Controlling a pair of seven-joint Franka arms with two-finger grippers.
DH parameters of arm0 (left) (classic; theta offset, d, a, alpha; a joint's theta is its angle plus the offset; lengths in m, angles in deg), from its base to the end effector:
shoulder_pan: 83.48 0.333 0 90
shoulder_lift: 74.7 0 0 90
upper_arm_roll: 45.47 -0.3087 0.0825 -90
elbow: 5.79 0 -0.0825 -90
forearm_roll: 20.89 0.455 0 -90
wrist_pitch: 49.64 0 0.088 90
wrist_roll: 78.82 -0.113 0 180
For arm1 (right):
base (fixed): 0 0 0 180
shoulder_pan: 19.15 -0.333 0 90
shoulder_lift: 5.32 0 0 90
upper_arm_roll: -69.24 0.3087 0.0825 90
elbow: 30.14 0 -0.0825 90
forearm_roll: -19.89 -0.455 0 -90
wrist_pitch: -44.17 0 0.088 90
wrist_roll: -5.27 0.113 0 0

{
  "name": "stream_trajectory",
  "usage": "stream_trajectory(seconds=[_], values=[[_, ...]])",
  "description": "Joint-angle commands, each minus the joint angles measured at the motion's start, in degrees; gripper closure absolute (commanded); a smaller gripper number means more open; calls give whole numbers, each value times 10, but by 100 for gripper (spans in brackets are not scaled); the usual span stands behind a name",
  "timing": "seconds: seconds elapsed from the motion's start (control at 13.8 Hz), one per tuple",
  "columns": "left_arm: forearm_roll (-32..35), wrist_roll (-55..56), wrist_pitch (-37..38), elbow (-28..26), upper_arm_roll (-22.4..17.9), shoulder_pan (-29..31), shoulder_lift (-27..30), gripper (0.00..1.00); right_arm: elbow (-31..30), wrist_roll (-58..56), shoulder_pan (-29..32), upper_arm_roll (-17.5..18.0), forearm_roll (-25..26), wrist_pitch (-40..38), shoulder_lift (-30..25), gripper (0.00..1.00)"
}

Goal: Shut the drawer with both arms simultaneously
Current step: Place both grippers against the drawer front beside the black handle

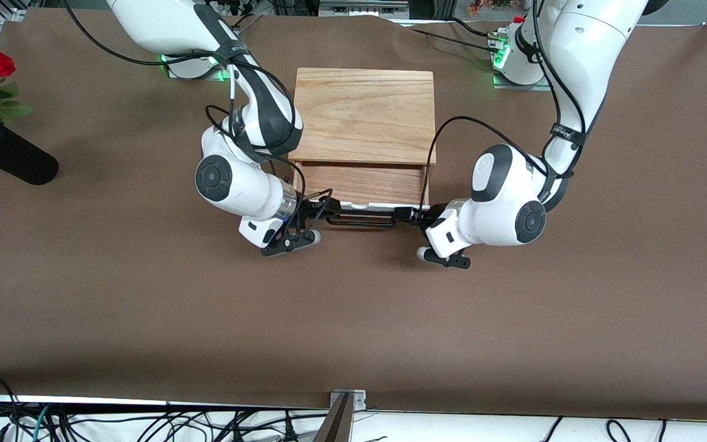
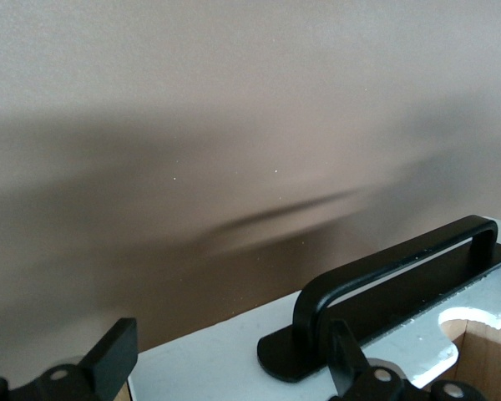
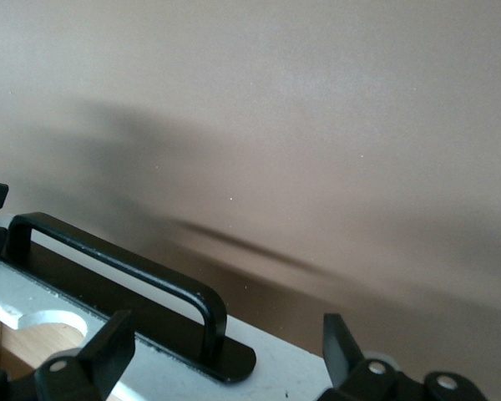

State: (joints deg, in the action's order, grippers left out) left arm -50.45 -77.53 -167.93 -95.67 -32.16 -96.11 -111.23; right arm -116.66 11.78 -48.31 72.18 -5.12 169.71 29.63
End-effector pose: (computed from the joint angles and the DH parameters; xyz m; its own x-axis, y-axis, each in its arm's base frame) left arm 0.6639 -0.3349 0.2246 0.9605 -0.1701 -0.2204 -0.0347 -0.8587 0.5114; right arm 0.6490 0.4212 0.2694 0.9803 0.1959 -0.0262 0.1708 -0.9062 -0.3867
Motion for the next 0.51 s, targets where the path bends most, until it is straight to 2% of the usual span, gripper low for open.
stream_trajectory(seconds=[0.0,0.43], values=[[-14,-16,16,-7,0,2,6,0,4,4,1,1,-10,-9,7,0],[-14,-15,29,-10,0,2,7,0,5,6,1,1,-10,-42,20,0]])
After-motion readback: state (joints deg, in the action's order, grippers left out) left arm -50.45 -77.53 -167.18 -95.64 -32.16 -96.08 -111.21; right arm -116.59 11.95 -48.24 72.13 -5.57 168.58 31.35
